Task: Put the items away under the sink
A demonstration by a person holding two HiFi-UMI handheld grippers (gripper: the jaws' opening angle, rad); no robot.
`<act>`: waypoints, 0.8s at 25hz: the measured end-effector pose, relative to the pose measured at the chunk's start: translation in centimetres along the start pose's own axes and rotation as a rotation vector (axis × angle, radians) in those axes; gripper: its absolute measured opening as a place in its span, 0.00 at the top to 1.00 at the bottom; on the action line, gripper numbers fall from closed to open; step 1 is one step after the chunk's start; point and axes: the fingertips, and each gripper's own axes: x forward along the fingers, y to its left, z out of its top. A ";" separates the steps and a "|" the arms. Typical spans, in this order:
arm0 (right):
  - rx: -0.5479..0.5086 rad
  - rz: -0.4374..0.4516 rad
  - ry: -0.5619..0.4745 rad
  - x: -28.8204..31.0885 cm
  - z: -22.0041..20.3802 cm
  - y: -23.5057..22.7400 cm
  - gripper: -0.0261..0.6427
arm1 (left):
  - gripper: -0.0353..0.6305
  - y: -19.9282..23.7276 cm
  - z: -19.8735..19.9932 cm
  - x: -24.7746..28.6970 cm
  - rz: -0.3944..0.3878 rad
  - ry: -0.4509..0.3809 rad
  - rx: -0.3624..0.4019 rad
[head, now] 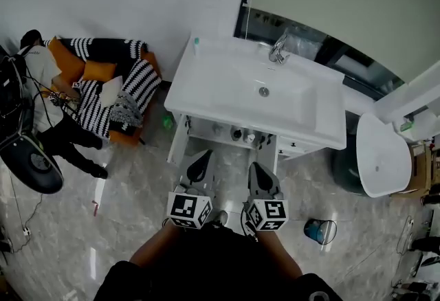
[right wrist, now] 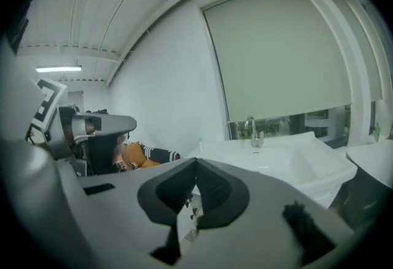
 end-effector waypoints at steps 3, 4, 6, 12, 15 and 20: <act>0.014 -0.016 -0.022 -1.1 0.6 0.2 0.94 | 0.94 -0.2 -0.5 -0.5 0.000 0.010 -0.001; 0.016 -0.018 -0.024 -1.3 0.7 0.2 0.94 | 0.94 -0.3 -0.7 -0.6 0.000 0.014 0.000; 0.014 -0.018 -0.032 -1.8 0.9 0.3 0.94 | 0.94 -0.7 -0.8 -1.0 -0.005 0.018 0.001; -0.016 -0.011 -0.081 -2.5 2.7 0.8 0.94 | 0.94 -1.4 -1.1 -1.6 -0.023 0.033 0.010; -0.021 -0.007 -0.085 -2.5 2.9 1.0 0.94 | 0.94 -1.4 -1.0 -1.8 -0.029 0.026 -0.001; -0.009 0.010 -0.087 -2.1 2.6 1.6 0.94 | 0.94 -0.2 -0.8 -2.0 0.002 0.013 -0.005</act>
